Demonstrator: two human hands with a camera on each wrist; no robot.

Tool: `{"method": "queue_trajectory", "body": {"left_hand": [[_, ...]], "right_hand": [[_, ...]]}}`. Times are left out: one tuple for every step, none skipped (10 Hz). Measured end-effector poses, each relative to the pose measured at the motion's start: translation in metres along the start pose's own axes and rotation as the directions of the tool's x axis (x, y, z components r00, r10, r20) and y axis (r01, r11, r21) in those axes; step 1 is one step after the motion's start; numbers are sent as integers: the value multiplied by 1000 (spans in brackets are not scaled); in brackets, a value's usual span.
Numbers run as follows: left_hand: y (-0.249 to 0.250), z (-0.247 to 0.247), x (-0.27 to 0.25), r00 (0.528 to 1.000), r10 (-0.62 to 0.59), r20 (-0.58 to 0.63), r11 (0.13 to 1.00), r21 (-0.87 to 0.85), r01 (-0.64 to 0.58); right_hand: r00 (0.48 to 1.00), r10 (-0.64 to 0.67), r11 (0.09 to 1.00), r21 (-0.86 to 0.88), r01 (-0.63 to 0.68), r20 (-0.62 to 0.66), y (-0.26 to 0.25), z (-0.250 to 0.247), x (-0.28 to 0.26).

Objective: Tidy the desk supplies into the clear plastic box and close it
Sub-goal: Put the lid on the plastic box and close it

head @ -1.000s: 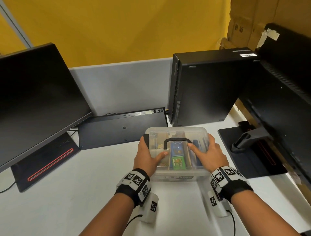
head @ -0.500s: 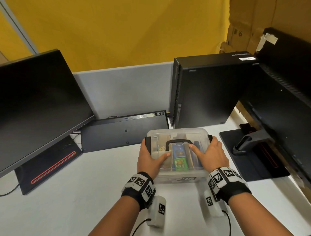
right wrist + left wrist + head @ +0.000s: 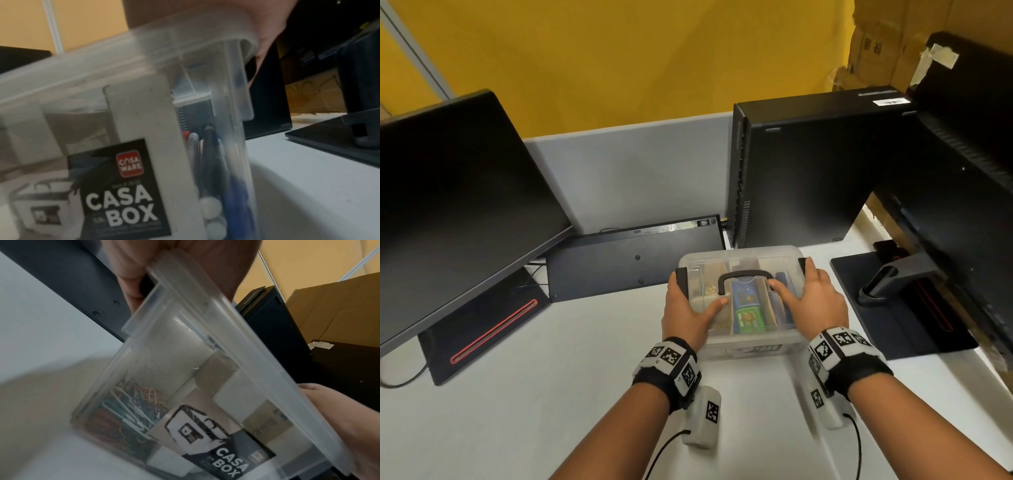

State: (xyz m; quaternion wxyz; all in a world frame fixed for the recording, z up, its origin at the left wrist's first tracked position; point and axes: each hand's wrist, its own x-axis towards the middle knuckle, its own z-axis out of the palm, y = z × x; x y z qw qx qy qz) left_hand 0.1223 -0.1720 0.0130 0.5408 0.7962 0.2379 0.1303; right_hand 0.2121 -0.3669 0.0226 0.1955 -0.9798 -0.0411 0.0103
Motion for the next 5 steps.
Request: {"method": "queue_trajectory", "body": {"left_hand": [[1,2,3,1000,9,-13,1000,14,-8],[-3,-4,6,999,22,40,999,45,-24],[-10,-22,-2,983,42,176,992,108,-61],[-25,-55,-23,981,-42,190,968,251,-8],[-73,-96,-62,977,-132,166,878,477,38]], "right_hand": [[1000,3,999,37,-3,12,-1,1,11],[999,6,998,61,-8,37,0,3,15],[998,-56,998,-18,56,-23,3,8,9],[968,-195,981,-44,191,-155,-9,4,-17],[838,-517,847,38,531,-173,-26,20,-73]]}}
